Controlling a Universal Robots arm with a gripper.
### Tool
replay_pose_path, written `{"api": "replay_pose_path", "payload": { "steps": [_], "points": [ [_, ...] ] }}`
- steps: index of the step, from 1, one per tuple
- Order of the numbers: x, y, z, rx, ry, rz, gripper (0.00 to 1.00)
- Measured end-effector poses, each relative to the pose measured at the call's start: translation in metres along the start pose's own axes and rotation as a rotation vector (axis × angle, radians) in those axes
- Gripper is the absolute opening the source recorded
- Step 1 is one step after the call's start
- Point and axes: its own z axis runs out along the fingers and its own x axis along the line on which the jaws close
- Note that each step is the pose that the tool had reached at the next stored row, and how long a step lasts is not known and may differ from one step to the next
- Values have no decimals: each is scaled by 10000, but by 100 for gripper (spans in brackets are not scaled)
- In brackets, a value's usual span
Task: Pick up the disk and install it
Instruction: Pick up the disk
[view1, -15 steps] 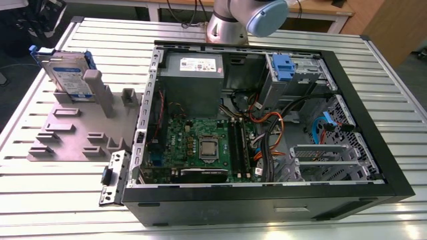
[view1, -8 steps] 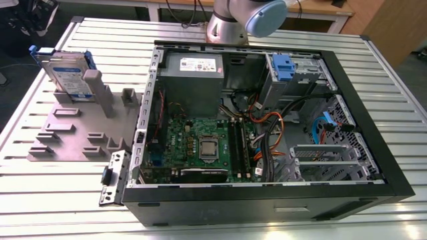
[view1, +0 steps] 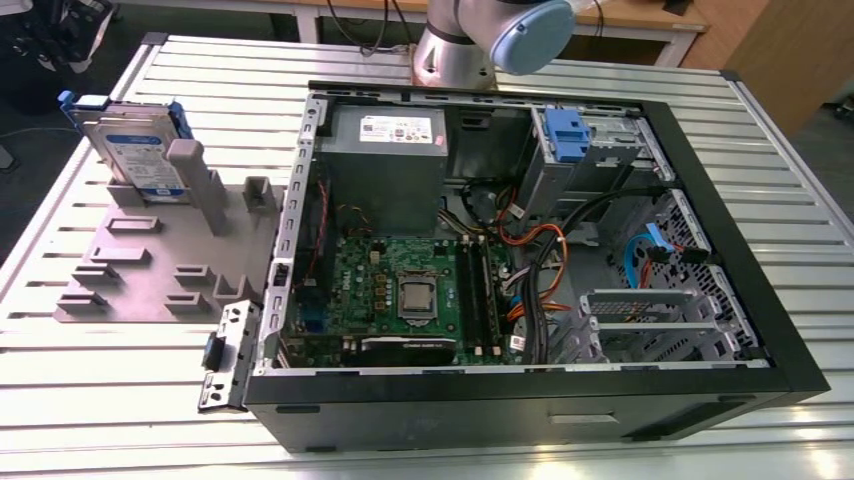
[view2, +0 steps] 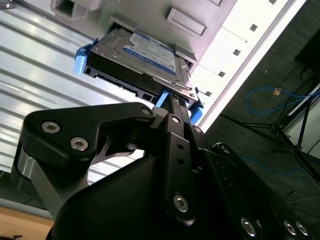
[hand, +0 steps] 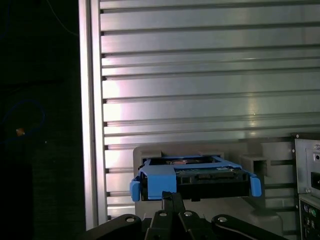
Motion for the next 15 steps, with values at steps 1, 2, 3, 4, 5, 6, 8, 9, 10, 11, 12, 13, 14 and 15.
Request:
{"api": "replay_pose_path", "payload": {
  "steps": [1,2,3,4,5,6,8,9,10,11,12,13,14,15],
  "points": [
    [0,0,0,0,1,0,11],
    [0,0,0,0,0,0,11],
    [1,0,0,1,1,0,11],
    [1,0,0,1,1,0,11],
    [1,0,0,0,0,0,11],
    [1,0,0,0,0,0,11],
    [1,0,0,0,1,-9,11],
    [2,0,0,1,2,-29,11],
    [2,0,0,0,4,-62,11],
    [2,0,0,1,6,-119,11],
    [2,0,0,1,10,-200,11],
    [2,0,0,0,13,-298,11],
    [2,0,1,0,16,-395,11],
    [2,0,0,1,22,-500,11]
  ]
}}
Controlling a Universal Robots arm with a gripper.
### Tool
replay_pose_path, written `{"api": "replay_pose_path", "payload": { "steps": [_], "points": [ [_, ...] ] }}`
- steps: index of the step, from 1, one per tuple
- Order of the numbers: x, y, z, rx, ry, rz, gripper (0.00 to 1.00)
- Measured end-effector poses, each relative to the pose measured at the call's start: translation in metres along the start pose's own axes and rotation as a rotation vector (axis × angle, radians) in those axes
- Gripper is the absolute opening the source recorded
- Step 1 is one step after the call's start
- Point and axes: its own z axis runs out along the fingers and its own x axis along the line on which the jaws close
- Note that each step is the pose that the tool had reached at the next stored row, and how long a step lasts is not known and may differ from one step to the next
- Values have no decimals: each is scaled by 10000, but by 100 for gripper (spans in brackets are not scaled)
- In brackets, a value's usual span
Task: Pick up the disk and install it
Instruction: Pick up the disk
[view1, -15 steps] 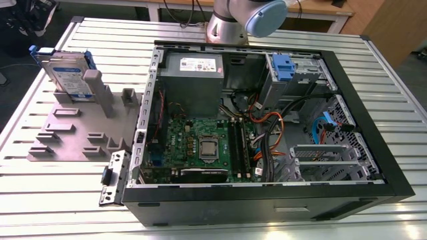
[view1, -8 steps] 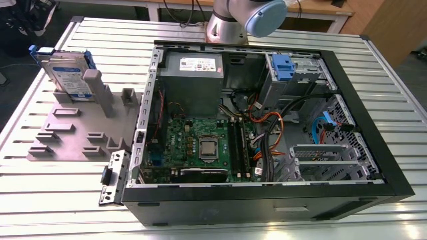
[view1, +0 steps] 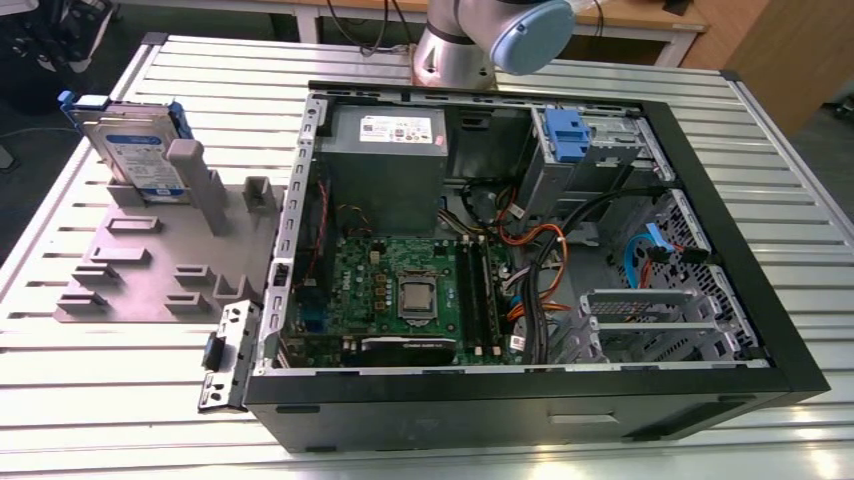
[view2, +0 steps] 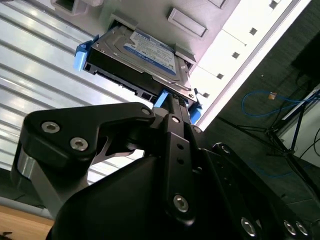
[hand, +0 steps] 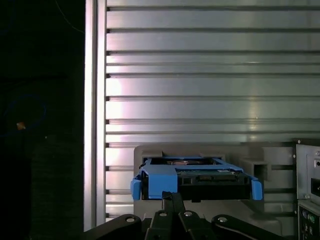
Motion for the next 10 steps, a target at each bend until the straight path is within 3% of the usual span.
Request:
{"api": "replay_pose_path", "payload": {
  "steps": [7,10],
  "points": [
    [0,0,0,1,45,-1063,11],
    [0,0,0,0,50,-1172,11]
  ]
}}
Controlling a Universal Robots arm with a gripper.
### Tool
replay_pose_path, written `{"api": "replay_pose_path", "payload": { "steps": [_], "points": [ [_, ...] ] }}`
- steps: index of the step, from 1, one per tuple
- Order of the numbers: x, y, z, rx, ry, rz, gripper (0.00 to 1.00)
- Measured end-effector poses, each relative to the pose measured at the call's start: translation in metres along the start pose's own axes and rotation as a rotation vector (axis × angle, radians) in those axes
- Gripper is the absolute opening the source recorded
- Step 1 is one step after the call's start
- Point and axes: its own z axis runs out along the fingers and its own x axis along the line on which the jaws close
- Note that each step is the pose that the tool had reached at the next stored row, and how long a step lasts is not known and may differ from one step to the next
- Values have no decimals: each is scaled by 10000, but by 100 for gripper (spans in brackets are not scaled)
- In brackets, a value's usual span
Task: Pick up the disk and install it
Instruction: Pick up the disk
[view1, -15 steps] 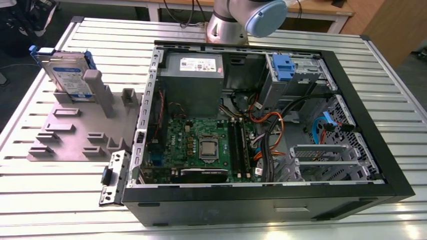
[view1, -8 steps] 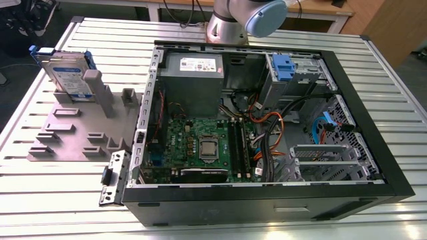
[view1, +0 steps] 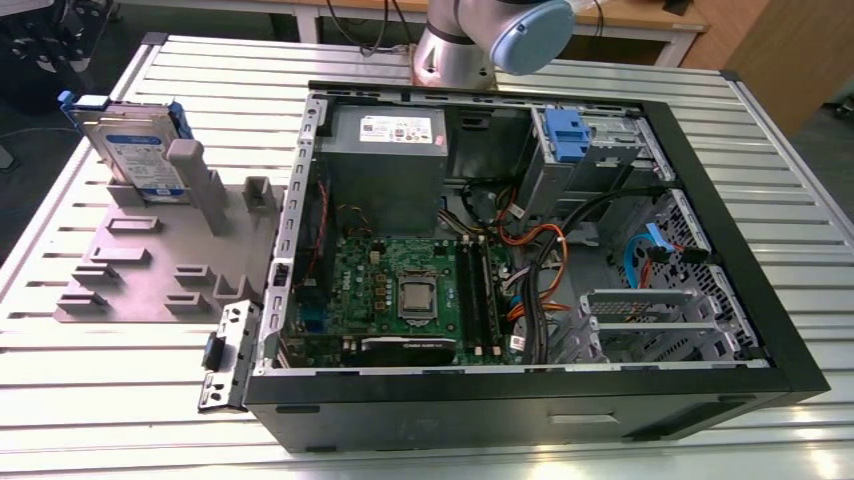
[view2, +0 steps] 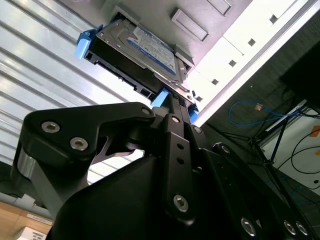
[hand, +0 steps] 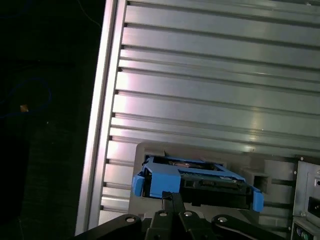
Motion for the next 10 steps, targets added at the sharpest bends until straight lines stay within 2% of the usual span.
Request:
{"api": "replay_pose_path", "payload": {
  "steps": [6,10],
  "points": [
    [0,0,0,0,1,-19,11],
    [0,0,0,0,18,-413,11]
  ]
}}
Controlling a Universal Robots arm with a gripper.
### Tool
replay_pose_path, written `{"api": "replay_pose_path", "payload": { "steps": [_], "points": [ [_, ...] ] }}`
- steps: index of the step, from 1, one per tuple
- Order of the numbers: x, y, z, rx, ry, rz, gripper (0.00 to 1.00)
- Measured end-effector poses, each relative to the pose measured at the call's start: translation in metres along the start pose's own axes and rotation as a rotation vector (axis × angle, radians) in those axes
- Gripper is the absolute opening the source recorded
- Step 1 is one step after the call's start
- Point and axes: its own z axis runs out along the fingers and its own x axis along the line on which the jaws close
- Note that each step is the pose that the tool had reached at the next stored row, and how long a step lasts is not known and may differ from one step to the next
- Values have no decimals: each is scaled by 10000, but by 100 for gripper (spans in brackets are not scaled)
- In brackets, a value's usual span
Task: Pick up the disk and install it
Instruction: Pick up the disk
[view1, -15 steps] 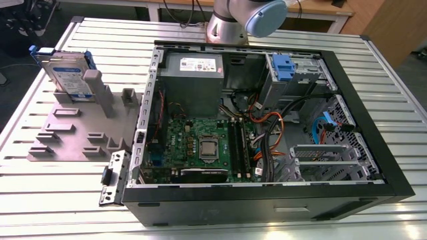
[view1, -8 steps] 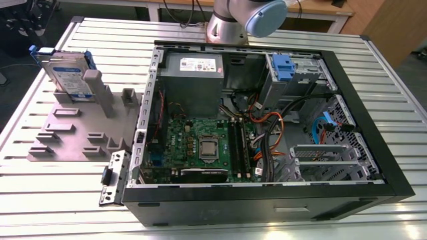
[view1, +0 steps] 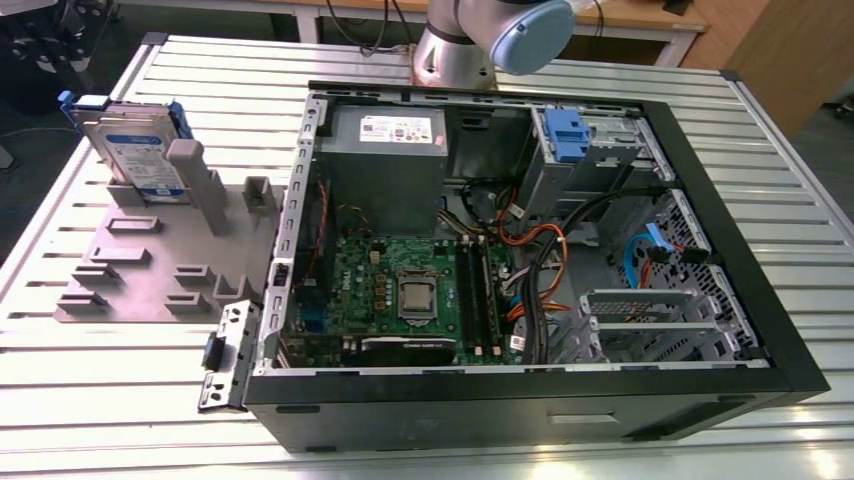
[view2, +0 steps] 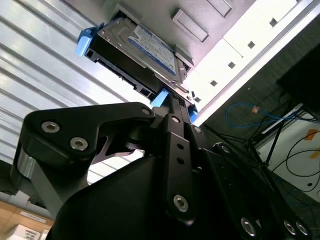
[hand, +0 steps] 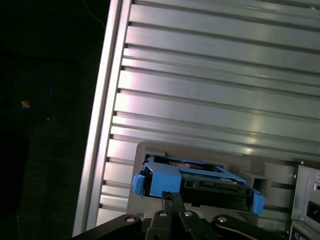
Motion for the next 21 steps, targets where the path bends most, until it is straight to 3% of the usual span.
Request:
{"api": "replay_pose_path", "payload": {
  "steps": [9,21],
  "points": [
    [0,0,0,0,43,-1029,11],
    [0,0,0,1,84,-1975,11]
  ]
}}
